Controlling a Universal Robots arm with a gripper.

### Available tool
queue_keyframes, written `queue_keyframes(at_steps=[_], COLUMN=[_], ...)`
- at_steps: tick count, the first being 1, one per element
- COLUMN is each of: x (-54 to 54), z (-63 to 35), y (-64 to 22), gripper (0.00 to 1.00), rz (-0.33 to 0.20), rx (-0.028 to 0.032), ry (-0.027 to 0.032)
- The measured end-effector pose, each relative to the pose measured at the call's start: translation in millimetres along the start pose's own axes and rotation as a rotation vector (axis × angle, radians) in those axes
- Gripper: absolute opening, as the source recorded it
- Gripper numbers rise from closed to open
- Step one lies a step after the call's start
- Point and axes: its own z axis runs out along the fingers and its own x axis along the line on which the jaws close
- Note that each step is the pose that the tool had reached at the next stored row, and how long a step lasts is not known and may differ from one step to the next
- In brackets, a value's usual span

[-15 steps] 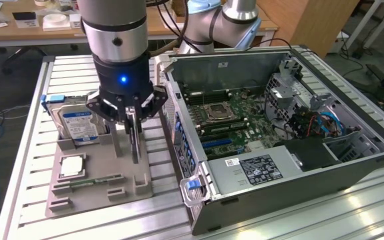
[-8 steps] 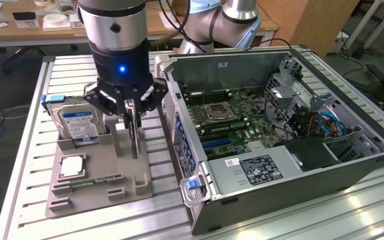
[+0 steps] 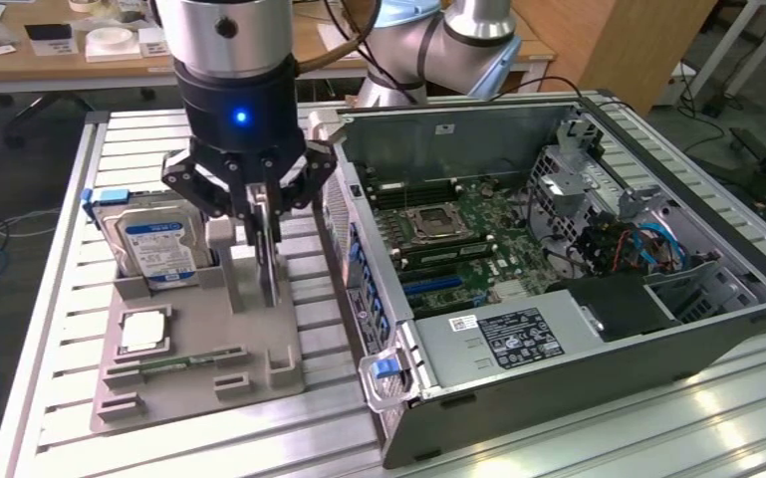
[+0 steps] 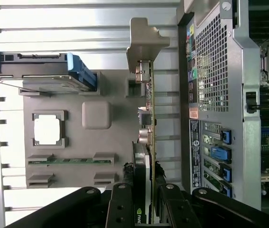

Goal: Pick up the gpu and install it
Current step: 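Pick up the gpu and move the gpu toward the slot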

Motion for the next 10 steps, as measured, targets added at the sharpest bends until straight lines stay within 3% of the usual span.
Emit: queue_keyframes(at_steps=[10], x=[-0.4], z=[-16.9], y=[0.7], gripper=[0.27], rz=[0.000], rx=[-0.0001], ry=[0.0000])
